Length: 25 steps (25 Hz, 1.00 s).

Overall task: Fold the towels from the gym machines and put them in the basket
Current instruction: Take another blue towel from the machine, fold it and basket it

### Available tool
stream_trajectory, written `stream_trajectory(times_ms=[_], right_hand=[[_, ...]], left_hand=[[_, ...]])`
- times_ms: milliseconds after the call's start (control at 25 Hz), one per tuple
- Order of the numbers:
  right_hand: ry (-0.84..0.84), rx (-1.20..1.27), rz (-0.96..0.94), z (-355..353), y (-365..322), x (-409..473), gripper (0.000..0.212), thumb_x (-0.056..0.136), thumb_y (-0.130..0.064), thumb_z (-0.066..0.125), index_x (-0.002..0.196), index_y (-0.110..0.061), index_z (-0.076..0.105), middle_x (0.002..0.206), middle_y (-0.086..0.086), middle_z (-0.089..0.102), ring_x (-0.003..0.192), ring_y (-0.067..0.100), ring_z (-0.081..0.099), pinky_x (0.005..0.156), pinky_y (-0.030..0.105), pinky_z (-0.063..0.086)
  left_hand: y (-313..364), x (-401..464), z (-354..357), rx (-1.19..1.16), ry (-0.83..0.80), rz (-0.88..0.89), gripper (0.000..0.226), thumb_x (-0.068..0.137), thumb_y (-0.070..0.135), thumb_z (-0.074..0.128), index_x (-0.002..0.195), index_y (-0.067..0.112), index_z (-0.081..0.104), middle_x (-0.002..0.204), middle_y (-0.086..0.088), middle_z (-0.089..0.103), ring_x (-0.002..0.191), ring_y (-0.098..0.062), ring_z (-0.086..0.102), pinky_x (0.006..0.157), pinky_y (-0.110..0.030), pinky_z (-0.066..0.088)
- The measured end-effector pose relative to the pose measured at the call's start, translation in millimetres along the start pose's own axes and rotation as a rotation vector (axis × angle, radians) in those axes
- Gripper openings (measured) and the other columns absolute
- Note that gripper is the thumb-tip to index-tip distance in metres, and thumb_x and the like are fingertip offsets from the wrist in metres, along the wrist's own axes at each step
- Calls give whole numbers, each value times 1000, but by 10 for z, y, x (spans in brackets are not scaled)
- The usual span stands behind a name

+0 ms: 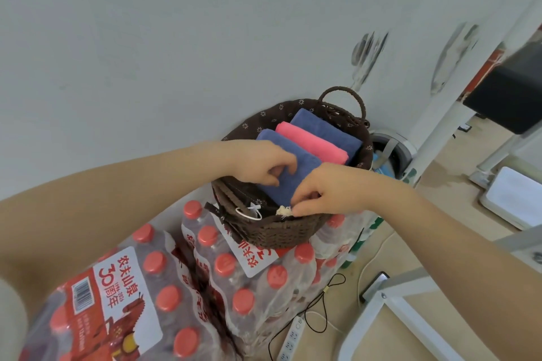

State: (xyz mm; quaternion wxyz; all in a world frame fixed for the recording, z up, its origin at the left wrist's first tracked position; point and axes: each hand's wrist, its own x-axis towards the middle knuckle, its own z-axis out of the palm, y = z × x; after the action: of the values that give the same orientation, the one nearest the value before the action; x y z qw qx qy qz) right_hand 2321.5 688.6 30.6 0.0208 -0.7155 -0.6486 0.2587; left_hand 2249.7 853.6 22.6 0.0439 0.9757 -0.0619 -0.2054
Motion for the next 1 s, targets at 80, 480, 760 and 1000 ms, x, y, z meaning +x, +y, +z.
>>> stream_trajectory(times_ms=[80,480,760,1000], right_hand=[[-110,-19,145,-22,-28,6,45,93,-37,50,55,-14,47,52,-2,40,47,10,35,52,19,30],[852,-501,-82,367,90,-228,18,83,-1,48,82,-7,66,74,7,62,68,23,55,60,30,44],[1121,-515,-172,1069,176,-548,13,90,-3,43,96,-9,52,90,4,45,77,22,47,69,31,42],[823,-269,-91,1378,355,-500,28,99,-25,30,117,-15,49,92,7,65,74,23,61,64,28,48]], left_hand=[[48,33,-25,297,164,101,65,77,25,68,135,19,39,133,-6,46,107,-21,49,83,-31,40],[-66,329,100,768,256,436,64,76,11,61,133,19,34,139,-27,42,123,-40,49,94,-52,47],[-53,349,147,839,306,445,54,80,16,38,131,34,37,132,-18,53,114,-35,57,87,-44,51],[306,108,33,510,472,442,40,68,20,59,107,27,65,121,-14,60,112,-37,51,88,-50,48]])
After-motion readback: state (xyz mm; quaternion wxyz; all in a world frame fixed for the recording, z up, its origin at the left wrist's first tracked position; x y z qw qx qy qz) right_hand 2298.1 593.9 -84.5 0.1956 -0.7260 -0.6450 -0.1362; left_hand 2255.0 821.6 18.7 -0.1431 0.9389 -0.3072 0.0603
